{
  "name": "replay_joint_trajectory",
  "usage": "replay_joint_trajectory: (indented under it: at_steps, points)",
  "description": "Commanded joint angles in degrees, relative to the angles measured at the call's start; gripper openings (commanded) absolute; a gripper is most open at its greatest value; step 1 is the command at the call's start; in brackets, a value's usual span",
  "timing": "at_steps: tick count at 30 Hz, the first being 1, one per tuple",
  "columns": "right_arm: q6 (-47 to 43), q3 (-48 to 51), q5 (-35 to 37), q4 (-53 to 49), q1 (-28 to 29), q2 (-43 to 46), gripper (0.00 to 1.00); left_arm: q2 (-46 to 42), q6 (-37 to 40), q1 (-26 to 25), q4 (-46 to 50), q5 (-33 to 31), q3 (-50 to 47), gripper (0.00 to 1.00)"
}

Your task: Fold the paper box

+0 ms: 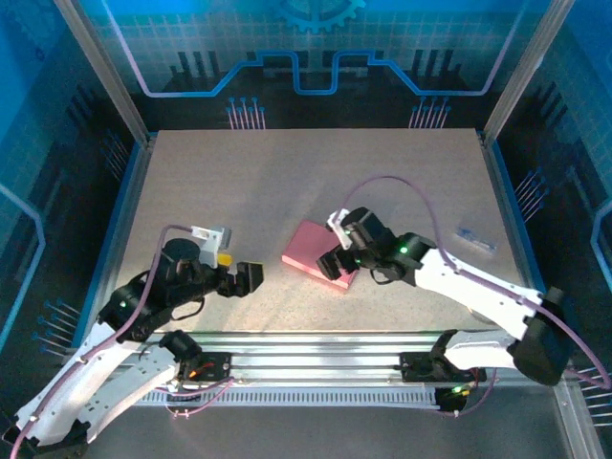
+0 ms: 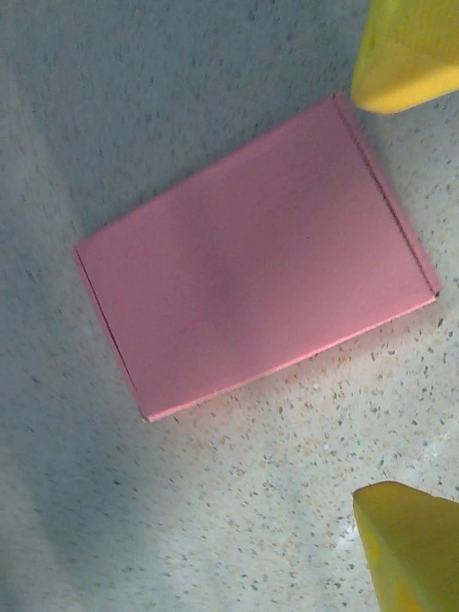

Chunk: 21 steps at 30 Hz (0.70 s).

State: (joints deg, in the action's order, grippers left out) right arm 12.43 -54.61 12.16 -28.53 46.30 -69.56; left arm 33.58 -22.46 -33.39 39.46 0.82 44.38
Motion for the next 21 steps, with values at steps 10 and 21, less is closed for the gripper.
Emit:
replay_joint_trajectory:
  at_steps: [10,21]
  points:
    - [-0.4,11.2,6.0,7.3,-10.2,13.0,1.00,3.9,3.3,2.8,-13.6,-17.0,-8.0,0.99]
    - [0.5,15.5,2.9,15.0,-21.2,13.9,1.00,6.3,11.3,9.7,-27.7,-22.3,-14.5,0.99]
